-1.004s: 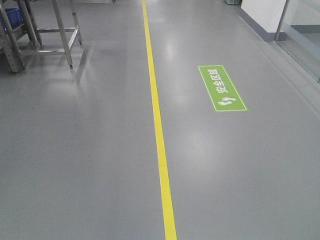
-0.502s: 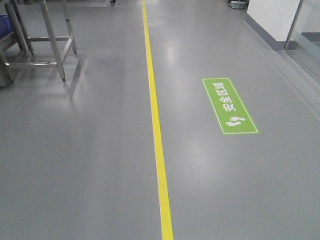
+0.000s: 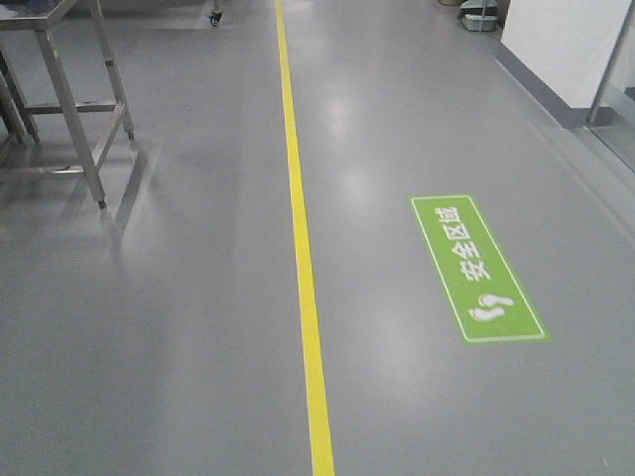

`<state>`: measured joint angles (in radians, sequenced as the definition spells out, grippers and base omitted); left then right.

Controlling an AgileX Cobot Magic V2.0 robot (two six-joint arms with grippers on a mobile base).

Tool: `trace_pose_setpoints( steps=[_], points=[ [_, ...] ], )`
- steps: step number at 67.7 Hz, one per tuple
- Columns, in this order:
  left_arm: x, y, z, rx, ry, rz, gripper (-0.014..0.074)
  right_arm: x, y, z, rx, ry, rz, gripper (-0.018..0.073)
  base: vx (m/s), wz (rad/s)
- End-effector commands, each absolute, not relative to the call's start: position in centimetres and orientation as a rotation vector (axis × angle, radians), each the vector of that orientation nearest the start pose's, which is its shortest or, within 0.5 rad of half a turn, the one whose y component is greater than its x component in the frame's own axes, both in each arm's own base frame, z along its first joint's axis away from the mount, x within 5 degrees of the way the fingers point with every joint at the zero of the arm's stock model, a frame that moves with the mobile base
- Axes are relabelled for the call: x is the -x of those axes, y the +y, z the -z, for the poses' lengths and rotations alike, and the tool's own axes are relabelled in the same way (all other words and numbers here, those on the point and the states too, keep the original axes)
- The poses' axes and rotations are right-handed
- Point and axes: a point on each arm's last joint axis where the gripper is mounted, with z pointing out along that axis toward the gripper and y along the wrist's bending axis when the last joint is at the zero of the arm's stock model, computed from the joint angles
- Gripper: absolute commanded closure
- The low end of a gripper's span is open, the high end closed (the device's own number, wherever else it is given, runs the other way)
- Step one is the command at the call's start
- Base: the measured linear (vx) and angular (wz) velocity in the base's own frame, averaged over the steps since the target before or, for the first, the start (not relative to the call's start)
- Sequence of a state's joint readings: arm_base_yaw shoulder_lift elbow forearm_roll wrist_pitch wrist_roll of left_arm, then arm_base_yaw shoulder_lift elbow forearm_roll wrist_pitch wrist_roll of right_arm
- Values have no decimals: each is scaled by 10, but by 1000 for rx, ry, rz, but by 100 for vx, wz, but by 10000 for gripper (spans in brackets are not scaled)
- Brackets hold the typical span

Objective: Move and align brake pads A on conveyor
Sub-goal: 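Drive along the yellow floor line past the green floor sign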

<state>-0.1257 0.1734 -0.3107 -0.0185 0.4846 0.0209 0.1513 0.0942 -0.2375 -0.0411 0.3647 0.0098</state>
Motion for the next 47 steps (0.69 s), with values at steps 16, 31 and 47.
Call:
trace_pose_setpoints(
  steps=[16, 31, 47],
  points=[
    [-57, -8, -277, -119, 1745, 103, 206, -52, 7, -270, 148, 1609, -71, 71, 72, 10],
    [-57, -8, -277, -119, 1745, 103, 206, -52, 7, -270, 148, 1609, -71, 71, 72, 14],
    [-57, -8, -277, -119, 1745, 103, 206, -52, 7, -270, 148, 1609, -71, 71, 72, 3]
  ],
)
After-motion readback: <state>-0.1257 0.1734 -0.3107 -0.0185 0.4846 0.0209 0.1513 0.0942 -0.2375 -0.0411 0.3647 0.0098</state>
